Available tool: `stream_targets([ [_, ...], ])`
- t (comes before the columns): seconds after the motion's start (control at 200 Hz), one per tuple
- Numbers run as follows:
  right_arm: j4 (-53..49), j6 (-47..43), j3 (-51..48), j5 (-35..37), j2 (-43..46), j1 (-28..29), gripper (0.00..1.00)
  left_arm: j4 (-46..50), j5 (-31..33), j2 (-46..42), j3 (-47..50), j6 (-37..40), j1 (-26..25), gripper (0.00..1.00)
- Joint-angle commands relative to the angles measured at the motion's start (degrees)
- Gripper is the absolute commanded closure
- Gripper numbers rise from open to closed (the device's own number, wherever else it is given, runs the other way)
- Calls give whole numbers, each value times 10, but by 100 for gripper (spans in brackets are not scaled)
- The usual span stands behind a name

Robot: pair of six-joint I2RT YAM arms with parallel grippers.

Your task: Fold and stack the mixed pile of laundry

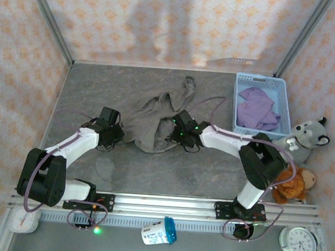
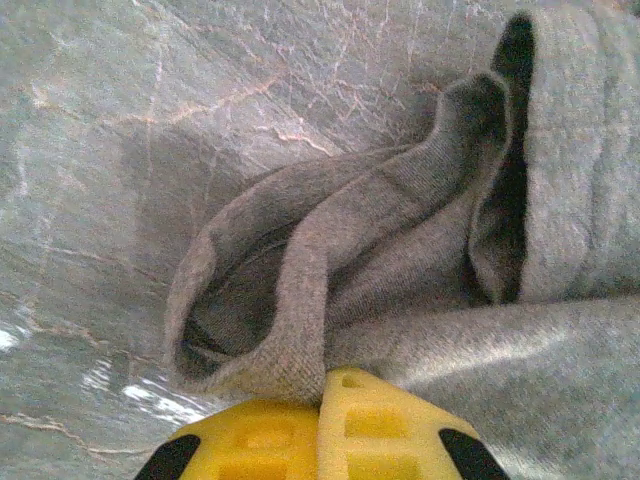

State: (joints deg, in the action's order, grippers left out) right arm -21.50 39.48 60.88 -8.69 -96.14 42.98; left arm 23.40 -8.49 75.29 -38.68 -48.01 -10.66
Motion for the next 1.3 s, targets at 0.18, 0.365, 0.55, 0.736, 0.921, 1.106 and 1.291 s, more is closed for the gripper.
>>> stream_targets([
  [0.18, -311, -107, 177, 237, 52, 0, 100, 54, 50, -31, -62, 73, 2, 100],
  [0.365, -305, -107, 222, 227, 44, -4, 100, 86, 41, -38, -165, 90, 2, 100],
  [0.55, -354, -148, 427, 242, 14, -30, 100, 136, 50, 4, -394, 136, 12, 100],
  [0.736, -398, -199, 637, 190, -3, -45, 100, 163, 40, 31, -592, 157, 21, 100],
  [0.921, -402, -195, 651, 90, 50, -45, 100, 155, 26, -5, -652, 160, 22, 100],
  [1.106, -391, -136, 598, 13, 135, -35, 100, 151, 13, -63, -667, 162, 22, 100],
  [1.291, -345, -101, 510, 29, 207, -33, 95, 155, 4, -91, -654, 157, 20, 100],
])
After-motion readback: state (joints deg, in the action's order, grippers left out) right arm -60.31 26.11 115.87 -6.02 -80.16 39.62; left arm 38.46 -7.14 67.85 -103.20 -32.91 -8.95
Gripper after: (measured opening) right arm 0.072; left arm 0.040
